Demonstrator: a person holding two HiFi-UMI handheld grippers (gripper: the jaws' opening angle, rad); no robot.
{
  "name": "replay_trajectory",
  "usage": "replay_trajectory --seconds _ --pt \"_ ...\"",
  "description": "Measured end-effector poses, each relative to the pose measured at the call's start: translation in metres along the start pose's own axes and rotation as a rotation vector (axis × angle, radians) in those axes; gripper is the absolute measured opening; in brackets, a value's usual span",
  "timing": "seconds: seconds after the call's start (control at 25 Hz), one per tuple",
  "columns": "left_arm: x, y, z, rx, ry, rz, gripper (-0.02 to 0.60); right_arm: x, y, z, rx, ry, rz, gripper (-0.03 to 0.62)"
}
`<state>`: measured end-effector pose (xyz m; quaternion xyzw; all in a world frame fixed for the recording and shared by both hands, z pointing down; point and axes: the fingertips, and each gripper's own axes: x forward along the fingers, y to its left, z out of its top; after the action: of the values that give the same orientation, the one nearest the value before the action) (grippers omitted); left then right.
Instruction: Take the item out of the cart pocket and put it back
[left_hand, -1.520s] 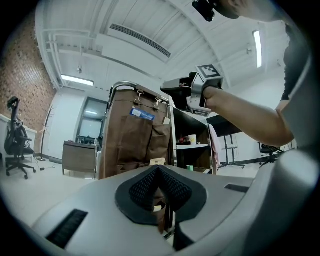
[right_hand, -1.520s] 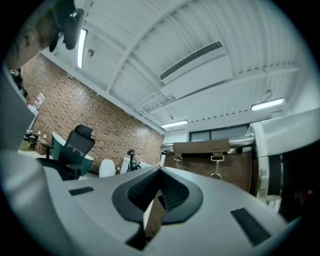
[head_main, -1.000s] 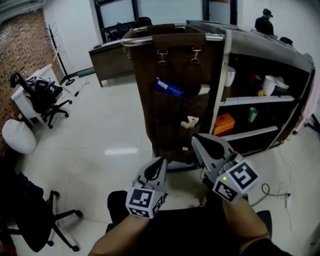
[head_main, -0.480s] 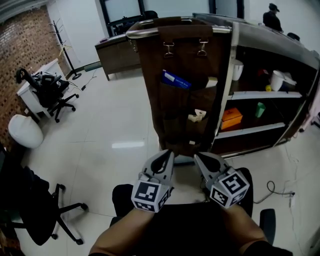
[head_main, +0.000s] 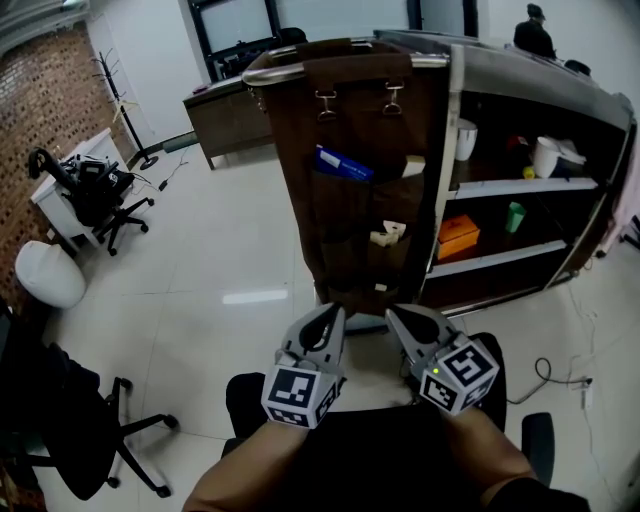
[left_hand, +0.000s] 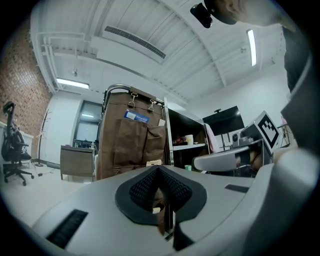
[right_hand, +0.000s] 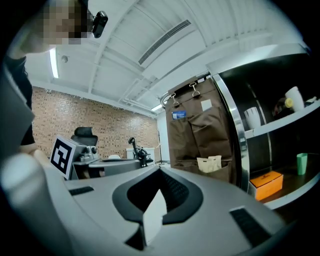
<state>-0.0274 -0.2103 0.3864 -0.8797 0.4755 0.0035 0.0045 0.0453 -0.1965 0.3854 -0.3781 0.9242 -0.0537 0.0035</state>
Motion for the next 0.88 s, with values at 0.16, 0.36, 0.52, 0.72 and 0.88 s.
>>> replay_trajectory --seconds 0.16,0.36,0.52,0.72,0.88 --pt "-0.0008 -0.0003 0.0008 -0.003 0.013 0.004 0.000 0.0000 0.0014 0.0002 0.001 -0.004 0.004 0.005" --pt "0.0002 -0.0011 0.0003 -0.003 0.012 0.001 0.000 0.0000 0.0000 -0.0002 0.001 -0.003 0.003 0.005" --pt "0.0004 -0.0013 0.0009 0.003 0.000 -0.003 0.000 0.0004 0.0012 -0.0024 0.007 0.001 0.007 0.003" --pt "0.0014 -0.0027 -0.0005 0.003 0.002 -0.007 0.000 0.0025 0.0020 -0.0035 0.016 0.002 0.019 0.005" --pt "0.0025 -0.0054 -0.0028 0.004 0.011 -0.012 0.000 0.0035 0.0008 -0.0042 0.019 0.004 0.018 0.005"
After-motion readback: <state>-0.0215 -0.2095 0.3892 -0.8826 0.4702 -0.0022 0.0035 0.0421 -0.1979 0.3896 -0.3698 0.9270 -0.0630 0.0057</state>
